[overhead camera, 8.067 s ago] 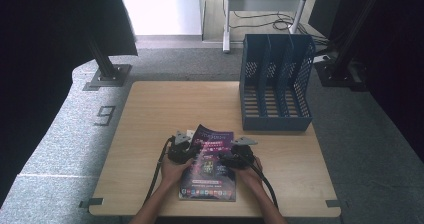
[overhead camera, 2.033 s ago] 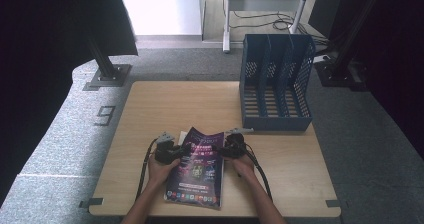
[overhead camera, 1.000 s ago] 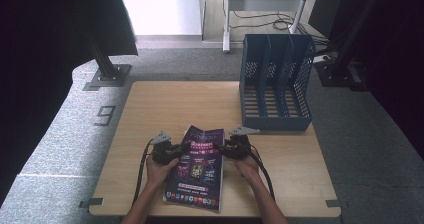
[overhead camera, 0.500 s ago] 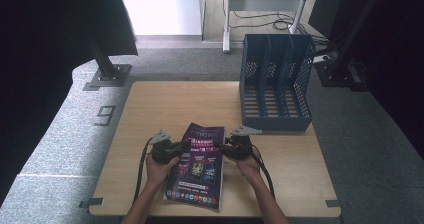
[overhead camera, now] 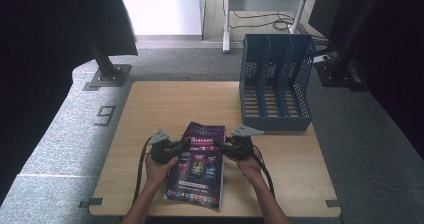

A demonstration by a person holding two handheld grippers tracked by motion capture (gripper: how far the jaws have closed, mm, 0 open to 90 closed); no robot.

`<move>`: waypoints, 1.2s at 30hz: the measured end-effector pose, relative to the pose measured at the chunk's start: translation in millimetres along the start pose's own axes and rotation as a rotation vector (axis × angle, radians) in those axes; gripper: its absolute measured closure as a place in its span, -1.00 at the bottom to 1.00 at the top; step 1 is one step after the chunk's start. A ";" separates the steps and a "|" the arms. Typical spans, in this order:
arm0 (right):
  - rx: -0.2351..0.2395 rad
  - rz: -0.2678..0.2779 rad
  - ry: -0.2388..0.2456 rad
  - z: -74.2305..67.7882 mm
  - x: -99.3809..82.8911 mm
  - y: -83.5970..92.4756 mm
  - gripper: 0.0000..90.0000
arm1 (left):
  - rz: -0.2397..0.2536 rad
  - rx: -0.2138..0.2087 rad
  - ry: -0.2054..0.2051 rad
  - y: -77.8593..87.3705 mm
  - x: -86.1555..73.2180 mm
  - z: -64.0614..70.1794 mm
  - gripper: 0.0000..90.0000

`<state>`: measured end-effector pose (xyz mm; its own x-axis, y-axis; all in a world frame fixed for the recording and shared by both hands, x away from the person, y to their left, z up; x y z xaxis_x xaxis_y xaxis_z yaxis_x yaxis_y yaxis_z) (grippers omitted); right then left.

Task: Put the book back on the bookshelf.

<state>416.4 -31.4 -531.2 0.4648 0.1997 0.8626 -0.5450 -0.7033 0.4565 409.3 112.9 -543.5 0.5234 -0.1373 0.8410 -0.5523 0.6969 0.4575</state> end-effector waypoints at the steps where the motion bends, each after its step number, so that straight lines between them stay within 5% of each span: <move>1: 0.000 0.000 0.000 0.0 0.0 0.0 0.50 | 0.002 0.001 -0.005 0.7 1.2 0.8 0.93; 27: -0.022 0.074 0.023 -2.3 17.1 17.4 0.54 | 0.047 -0.009 -0.023 3.7 22.9 11.3 0.94; 36: -0.051 0.154 0.075 -6.7 35.2 41.5 0.59 | 0.080 0.010 -0.106 9.7 44.7 27.9 0.93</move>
<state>405.5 -49.1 -480.4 0.3207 0.1441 0.9362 -0.6414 -0.6942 0.3266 409.2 93.9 -493.4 0.4058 -0.1557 0.9006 -0.5964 0.7016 0.3900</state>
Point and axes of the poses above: each handheld gripper's, and its own axes: y roughly backward along the jaws, x roughly out of its top, z roughly to its right, the point moved 10 cm from there along -y, roughly forward along the jaws, and after that the axes turned 4 degrees about -z, right-handed, at the moved point
